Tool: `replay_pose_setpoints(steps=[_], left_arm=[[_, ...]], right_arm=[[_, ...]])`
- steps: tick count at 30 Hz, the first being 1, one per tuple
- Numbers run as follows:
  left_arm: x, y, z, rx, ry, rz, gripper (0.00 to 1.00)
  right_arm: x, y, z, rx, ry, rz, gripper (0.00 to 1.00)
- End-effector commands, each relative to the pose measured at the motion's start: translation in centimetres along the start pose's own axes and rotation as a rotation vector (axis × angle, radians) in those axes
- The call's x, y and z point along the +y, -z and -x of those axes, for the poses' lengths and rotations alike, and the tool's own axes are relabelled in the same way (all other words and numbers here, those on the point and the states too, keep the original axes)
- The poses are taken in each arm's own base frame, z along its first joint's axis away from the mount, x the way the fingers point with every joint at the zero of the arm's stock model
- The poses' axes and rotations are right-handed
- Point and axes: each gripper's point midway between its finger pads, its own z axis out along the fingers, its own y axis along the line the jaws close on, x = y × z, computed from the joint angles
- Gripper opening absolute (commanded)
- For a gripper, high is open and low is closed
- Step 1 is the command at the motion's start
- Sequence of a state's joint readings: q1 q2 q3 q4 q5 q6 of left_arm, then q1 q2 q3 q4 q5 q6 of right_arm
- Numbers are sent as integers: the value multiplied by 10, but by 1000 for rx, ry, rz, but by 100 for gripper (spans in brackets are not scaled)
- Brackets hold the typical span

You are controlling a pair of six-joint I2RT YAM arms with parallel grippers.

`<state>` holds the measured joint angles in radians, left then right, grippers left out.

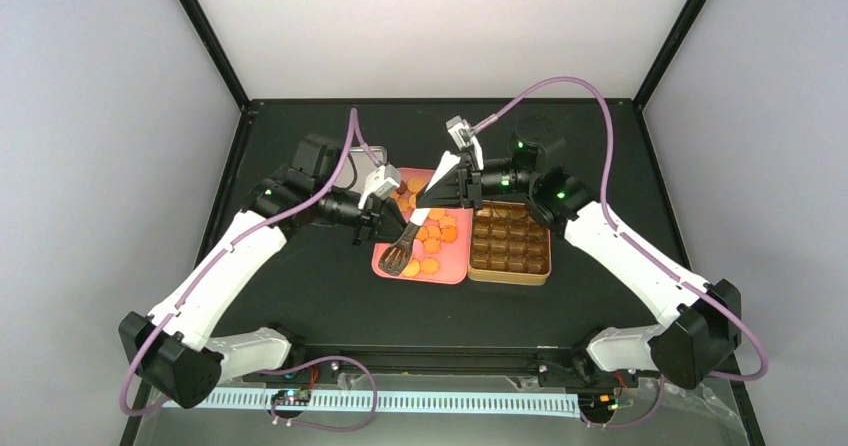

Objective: Pack the cookies
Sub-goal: Pass from the left arm to the right, then pick up the fake cookies from the plate.

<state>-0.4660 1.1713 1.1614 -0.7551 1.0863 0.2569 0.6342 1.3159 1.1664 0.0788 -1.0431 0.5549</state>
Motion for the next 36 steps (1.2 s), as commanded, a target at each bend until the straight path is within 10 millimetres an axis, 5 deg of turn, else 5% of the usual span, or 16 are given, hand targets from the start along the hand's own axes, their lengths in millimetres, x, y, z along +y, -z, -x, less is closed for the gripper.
replay_pose_setpoints(steps=[1, 8, 11, 19, 24, 29, 36], left_arm=[[30, 12, 10, 31, -146, 217, 25], [93, 45, -4, 152, -117, 530, 62], [125, 73, -15, 205, -65, 678, 68], [199, 130, -119, 397, 33, 965, 67], [218, 126, -176, 500, -76, 1014, 67], [227, 105, -191, 488, -152, 986, 66], [232, 61, -217, 615, -251, 942, 63]], right_arm=[[15, 10, -4, 8, 14, -45, 19], [-21, 26, -7, -44, 88, -308, 16], [-45, 37, -7, -100, 119, -444, 17], [-108, 43, -19, -181, 166, -739, 15], [-128, 27, -33, -190, 186, -804, 15], [-137, 13, -43, -192, 161, -824, 13], [-140, 30, -52, -233, 133, -882, 13]])
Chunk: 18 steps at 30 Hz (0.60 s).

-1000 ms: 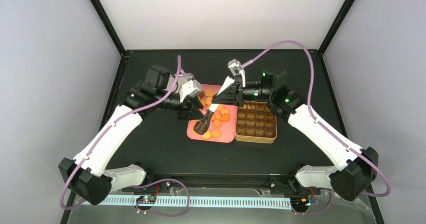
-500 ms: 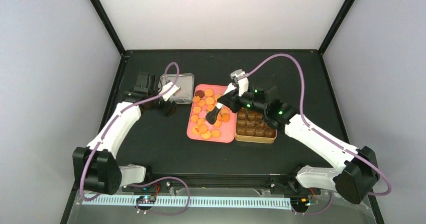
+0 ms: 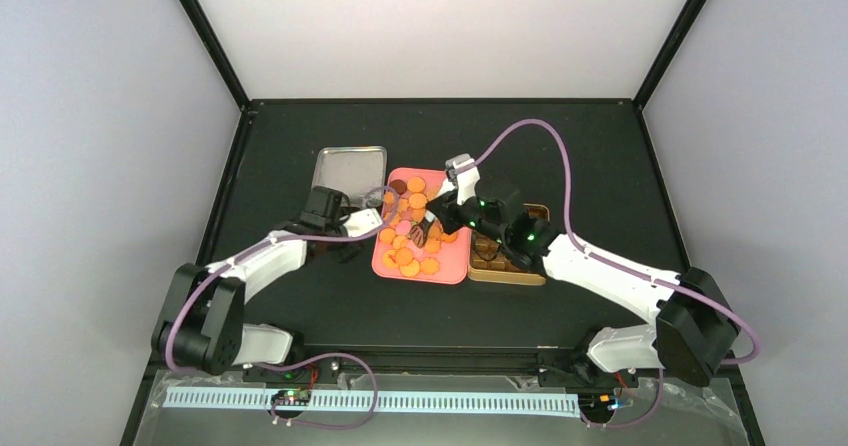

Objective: Pack the cookies
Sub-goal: Pick up the fake cookies from the plate.

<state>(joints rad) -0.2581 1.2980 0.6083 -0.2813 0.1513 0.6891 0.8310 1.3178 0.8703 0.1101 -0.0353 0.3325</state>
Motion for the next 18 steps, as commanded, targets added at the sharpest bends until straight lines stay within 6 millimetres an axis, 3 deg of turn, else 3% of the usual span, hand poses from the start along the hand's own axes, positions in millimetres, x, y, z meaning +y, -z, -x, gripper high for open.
replay_pose_setpoints(steps=[1, 4, 11, 18], left_arm=[[-7, -21, 9, 27, -137, 65, 63], [-19, -30, 5, 72, -189, 62, 61], [-50, -29, 12, 63, -267, 16, 61], [-90, -13, 17, 55, -352, -73, 62]], right_arm=[[-9, 16, 22, -119, -18, -63, 13], [-15, 26, 20, -131, -19, -91, 13], [-24, 38, 6, -128, -41, -121, 13], [-26, 40, 2, -127, -47, -121, 13]])
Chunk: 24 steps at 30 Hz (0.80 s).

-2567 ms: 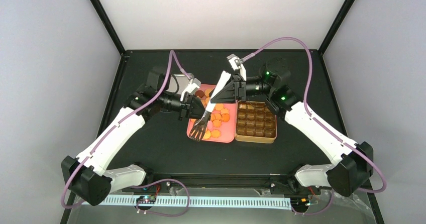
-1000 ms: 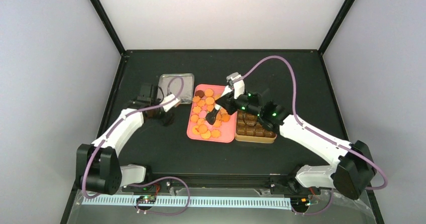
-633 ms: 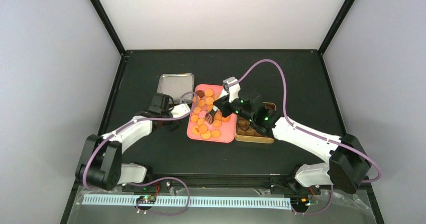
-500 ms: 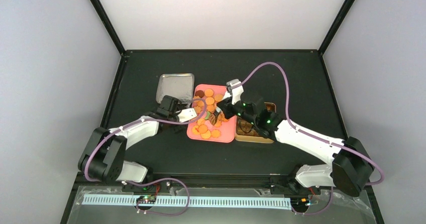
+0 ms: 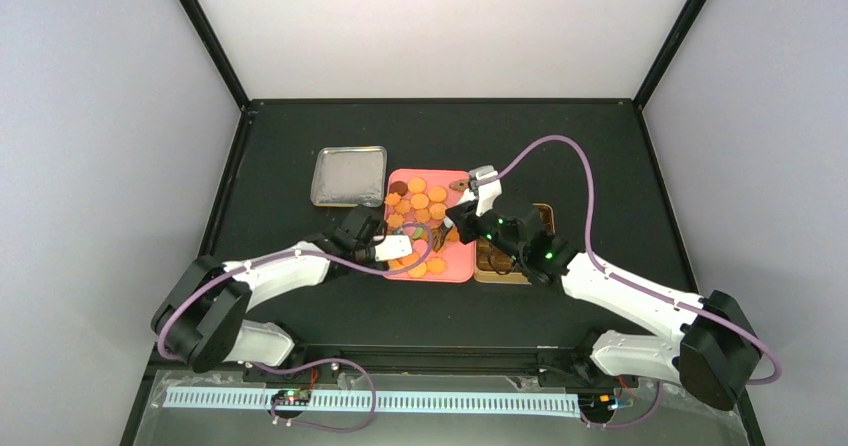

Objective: Pack the cookies
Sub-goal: Pick up the fake cookies from the plate.

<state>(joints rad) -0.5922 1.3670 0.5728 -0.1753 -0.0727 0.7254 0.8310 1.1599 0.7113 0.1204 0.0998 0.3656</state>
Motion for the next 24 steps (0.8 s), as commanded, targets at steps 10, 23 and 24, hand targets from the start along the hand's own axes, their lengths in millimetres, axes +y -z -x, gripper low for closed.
replay_pose_setpoints(steps=[10, 23, 24], left_arm=[[-23, 57, -4, 2, 24, -111, 67], [37, 99, -36, -16, 277, -16, 76], [38, 100, -36, -20, 283, -14, 76]], right_arm=[[20, -8, 20, -75, -42, 88, 16], [45, -42, 4, -46, 43, 56, 31], [46, -42, 3, -45, 42, 56, 32]])
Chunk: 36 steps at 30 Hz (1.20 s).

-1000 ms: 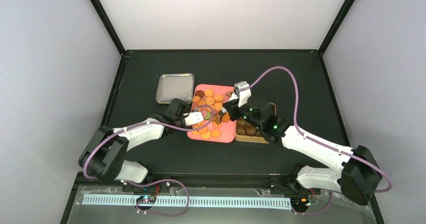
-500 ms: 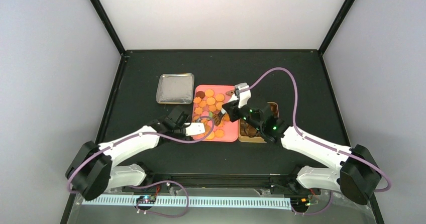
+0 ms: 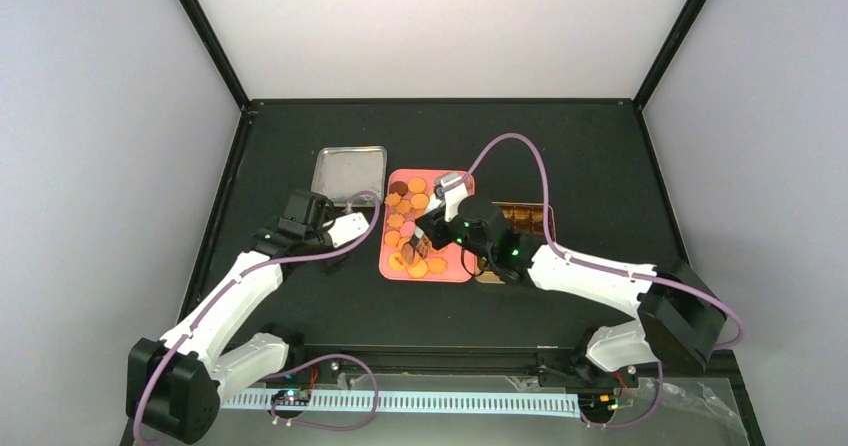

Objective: Pack the cookies
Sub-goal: Pick up the fake cookies from the plate.

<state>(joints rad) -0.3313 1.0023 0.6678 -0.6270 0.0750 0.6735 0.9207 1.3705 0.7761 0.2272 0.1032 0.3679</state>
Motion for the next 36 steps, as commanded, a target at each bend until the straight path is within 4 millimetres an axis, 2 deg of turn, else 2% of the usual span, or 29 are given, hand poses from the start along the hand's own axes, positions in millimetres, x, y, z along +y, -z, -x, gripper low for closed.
replay_pose_setpoints(steps=[1, 7, 18, 23, 31, 36], left_arm=[[2, 11, 3, -15, 22, -24, 76], [7, 12, 7, -31, 42, -16, 76], [13, 17, 9, -52, 61, 9, 76], [13, 17, 9, -57, 70, 5, 76], [13, 18, 10, -59, 82, 3, 76], [14, 21, 11, -65, 90, 10, 76]], right_arm=[[11, 1, 29, -104, 14, -8, 32], [16, -5, 21, -98, 54, -27, 33], [34, -15, -8, -34, 118, -28, 33], [38, -10, -14, -32, 117, -8, 35], [37, -1, -8, -57, 112, -8, 37], [40, -5, -25, -27, 190, -69, 37]])
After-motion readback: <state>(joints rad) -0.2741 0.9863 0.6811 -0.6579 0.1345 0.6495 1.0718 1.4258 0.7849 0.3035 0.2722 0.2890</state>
